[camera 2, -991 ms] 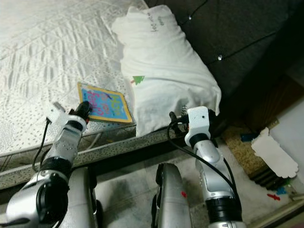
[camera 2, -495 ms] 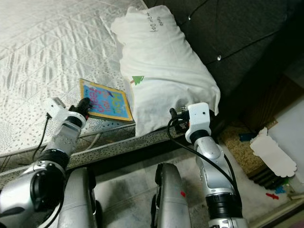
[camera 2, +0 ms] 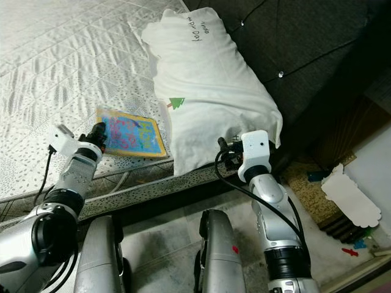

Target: Clean up the room

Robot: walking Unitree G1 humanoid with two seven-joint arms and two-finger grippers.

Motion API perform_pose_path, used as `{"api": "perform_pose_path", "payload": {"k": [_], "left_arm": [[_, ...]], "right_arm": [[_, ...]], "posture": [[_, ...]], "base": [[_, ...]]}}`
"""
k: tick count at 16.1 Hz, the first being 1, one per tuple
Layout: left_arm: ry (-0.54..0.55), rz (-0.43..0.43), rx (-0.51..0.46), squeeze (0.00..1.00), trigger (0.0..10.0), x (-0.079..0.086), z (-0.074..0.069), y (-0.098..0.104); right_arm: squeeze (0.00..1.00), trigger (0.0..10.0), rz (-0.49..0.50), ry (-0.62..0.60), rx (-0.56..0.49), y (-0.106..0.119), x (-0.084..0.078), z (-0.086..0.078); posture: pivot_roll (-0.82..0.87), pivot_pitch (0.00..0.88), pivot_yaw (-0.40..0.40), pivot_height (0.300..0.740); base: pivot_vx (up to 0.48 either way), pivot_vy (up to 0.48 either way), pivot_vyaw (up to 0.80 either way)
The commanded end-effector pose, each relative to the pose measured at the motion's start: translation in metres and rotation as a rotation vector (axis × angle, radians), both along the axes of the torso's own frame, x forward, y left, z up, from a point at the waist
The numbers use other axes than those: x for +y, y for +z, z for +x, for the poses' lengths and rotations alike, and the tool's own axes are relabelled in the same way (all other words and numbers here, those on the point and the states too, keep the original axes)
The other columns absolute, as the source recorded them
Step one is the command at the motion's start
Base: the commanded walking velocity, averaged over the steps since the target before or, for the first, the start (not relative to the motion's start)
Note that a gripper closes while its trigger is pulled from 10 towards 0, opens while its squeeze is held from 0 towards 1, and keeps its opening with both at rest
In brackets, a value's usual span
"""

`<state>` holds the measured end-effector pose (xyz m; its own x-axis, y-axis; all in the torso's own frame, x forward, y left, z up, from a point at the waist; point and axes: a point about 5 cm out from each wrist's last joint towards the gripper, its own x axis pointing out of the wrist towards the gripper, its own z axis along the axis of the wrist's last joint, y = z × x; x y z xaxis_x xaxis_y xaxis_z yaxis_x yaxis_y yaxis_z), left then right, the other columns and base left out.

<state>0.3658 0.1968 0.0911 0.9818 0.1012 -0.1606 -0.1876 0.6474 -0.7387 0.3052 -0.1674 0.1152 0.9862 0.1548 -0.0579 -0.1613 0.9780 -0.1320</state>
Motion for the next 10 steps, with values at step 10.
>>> {"api": "perform_pose_path", "payload": {"k": [10], "left_arm": [[0.076,0.318,-0.047,1.00,10.0,0.026,0.003,0.026]], "right_arm": [[0.00,10.0,0.029,0.028,-0.014,0.002,0.017,0.009]], "posture": [[-0.05,0.075,-0.065,0.562]], "base": [[0.000,0.000,0.00]]}}
